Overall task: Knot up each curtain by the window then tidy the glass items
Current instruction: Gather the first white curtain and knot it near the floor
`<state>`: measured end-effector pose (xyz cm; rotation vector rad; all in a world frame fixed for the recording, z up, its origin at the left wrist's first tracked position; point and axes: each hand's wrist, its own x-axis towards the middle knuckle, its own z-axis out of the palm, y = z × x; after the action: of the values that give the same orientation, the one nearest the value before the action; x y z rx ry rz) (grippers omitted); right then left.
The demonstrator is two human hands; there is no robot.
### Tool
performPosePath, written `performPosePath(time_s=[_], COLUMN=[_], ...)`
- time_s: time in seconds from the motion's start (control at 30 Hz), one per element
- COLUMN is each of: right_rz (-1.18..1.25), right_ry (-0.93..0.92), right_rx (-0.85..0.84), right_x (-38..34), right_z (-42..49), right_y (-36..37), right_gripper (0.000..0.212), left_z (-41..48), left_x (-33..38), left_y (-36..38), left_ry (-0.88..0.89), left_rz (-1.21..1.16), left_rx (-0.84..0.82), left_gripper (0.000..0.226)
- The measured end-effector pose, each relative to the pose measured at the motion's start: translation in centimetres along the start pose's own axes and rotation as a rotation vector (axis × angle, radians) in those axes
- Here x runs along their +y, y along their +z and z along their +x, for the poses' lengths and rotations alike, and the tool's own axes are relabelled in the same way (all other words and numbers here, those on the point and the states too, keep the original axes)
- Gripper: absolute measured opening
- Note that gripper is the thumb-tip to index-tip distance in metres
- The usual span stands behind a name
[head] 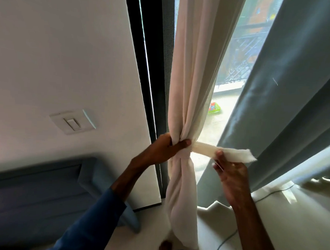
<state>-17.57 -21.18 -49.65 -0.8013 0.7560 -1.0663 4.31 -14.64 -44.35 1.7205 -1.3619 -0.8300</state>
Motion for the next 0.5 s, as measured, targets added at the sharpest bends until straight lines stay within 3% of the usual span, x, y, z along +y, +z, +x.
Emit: performPosePath(time_s=[0.07, 0.17, 0.33, 0.5], right_rz=[-0.187, -0.467, -0.763, -0.808], right_ry=[-0.116, -0.268, -0.447, -0.454], right_rx=[0.039, -0.046, -0.219, -0.368], right_x=[0.1, 1.2, 3.0, 0.8], right_z=[-0.3, -1.4, -2.8, -3.2], right_y=[-0.8, -0.9, 0.2, 4.1], right_gripper=[0.014, 0.009, 0.012, 0.014], left_z=[0.3, 1.0, 2.0, 2.2], left_x=[0.1, 0.6, 0.4, 0.9], left_y=[-0.7, -1.0, -0.2, 0.8], left_ry=[0.006, -0.033, -0.141, -0.242], left_rz=[0.110, 0.238, -0.065, -0.292], left_rx=[0.038, 0.127, 0.096, 0.106], left_gripper=[0.050, 0.047, 0.025, 0.037])
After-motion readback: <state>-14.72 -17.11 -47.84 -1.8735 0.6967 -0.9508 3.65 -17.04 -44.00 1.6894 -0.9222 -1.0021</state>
